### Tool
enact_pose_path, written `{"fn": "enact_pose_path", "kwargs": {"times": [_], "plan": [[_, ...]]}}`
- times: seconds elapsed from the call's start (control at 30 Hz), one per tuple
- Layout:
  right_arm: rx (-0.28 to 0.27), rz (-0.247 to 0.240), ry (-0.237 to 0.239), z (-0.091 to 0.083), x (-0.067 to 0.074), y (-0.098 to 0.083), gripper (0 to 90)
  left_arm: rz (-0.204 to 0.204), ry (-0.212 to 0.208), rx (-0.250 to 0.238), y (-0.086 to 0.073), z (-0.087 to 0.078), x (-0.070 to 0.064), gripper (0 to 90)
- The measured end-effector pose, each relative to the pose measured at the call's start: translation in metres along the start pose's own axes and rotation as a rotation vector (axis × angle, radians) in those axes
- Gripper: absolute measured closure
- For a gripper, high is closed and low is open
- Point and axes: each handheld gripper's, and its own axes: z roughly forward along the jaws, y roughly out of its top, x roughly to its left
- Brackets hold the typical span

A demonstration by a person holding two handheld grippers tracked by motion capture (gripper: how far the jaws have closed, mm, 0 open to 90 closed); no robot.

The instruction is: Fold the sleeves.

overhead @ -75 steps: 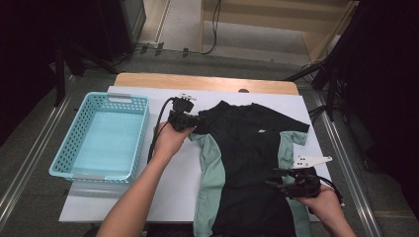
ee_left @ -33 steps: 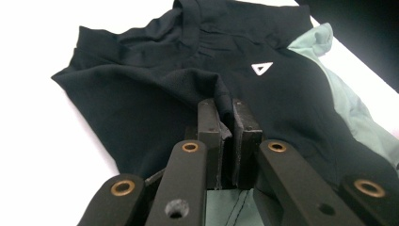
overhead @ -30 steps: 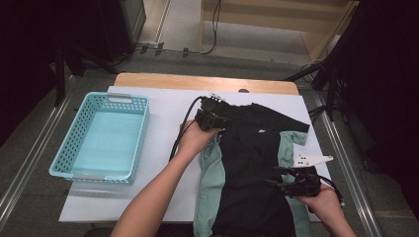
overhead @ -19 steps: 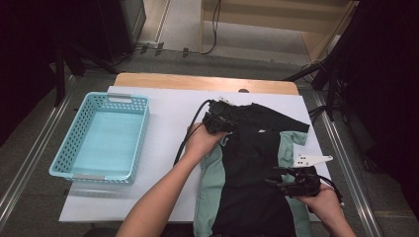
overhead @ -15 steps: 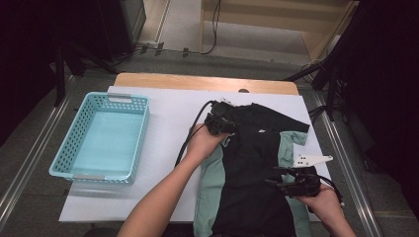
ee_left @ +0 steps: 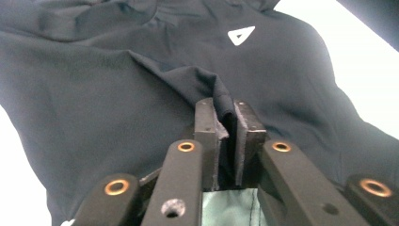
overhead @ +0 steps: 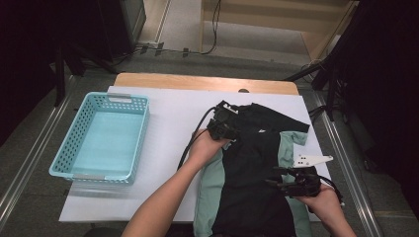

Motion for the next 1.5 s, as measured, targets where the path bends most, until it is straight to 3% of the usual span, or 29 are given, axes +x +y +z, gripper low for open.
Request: {"fn": "enact_pose_path", "kwargs": {"times": [0.3,0.53,0.7,1.0,1.2,1.33,1.5], "plan": [[0.002,0.000,-0.003,-0.001,0.000,0.000,31.5,0.053,-0.033,-0.057,0.003,-0.020,-0.011,64.8],[0.003,0.003,-0.003,0.000,0.000,0.000,31.5,0.079,-0.041,-0.038,0.001,-0.030,-0.010,58.0],[0.003,0.003,-0.003,-0.001,0.000,0.000,31.5,0.065,-0.045,-0.031,-0.003,-0.039,-0.004,54.0],[0.006,0.002,-0.005,0.000,-0.001,0.000,31.4,0.049,-0.026,-0.006,-0.018,-0.046,0.009,54.0],[0.010,0.004,-0.006,0.000,0.000,0.000,31.5,0.050,-0.030,0.020,-0.031,-0.039,0.013,54.3],[0.010,0.005,-0.007,0.000,0.000,0.000,31.4,0.045,-0.033,0.039,-0.039,-0.032,0.016,61.1],[0.006,0.001,-0.007,0.000,0.000,0.000,31.4,0.065,-0.025,0.053,-0.044,-0.028,0.014,78.8]]}}
